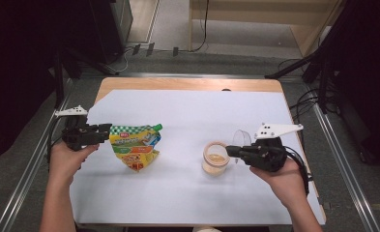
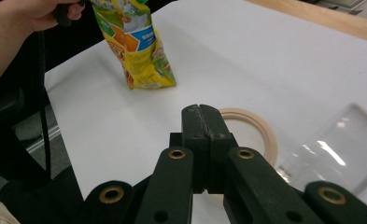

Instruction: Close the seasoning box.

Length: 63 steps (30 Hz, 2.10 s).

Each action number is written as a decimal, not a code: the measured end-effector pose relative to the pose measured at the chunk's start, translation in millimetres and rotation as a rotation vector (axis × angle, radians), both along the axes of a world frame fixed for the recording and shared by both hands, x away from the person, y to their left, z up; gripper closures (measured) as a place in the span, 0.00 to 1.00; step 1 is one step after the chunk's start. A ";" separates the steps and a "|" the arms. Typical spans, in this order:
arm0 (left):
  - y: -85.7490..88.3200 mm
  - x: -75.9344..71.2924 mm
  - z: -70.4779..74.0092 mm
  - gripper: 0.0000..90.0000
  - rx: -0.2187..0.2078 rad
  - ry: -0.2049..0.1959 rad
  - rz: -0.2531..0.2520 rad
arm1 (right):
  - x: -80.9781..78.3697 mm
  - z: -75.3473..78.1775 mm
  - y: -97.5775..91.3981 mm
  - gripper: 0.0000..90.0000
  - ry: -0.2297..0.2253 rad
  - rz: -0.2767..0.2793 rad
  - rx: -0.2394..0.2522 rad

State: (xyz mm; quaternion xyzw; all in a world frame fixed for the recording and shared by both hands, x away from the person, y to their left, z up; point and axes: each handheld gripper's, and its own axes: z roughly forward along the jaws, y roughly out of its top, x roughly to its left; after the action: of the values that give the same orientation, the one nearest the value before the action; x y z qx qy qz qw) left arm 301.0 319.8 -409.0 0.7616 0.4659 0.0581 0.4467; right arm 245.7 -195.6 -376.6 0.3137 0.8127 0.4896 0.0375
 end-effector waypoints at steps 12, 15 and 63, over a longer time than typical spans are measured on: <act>-2.8 0.5 -1.8 0.47 0.008 0.000 -0.009 | 5.3 12.4 -44.8 1.00 -0.032 -0.126 0.014; -3.1 0.6 -2.1 0.47 0.011 -0.001 -0.012 | 8.5 8.4 -50.8 1.00 -0.024 -0.150 0.008; -5.3 2.5 -8.8 0.44 0.022 0.010 -0.016 | 31.6 -56.9 -22.9 0.96 0.047 -0.160 0.007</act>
State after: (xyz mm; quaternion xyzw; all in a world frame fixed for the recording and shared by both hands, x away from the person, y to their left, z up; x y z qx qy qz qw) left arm 303.5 314.5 -417.8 0.7705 0.4612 0.0555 0.4365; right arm 277.3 -218.5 -433.5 0.3892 0.7840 0.4803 0.0564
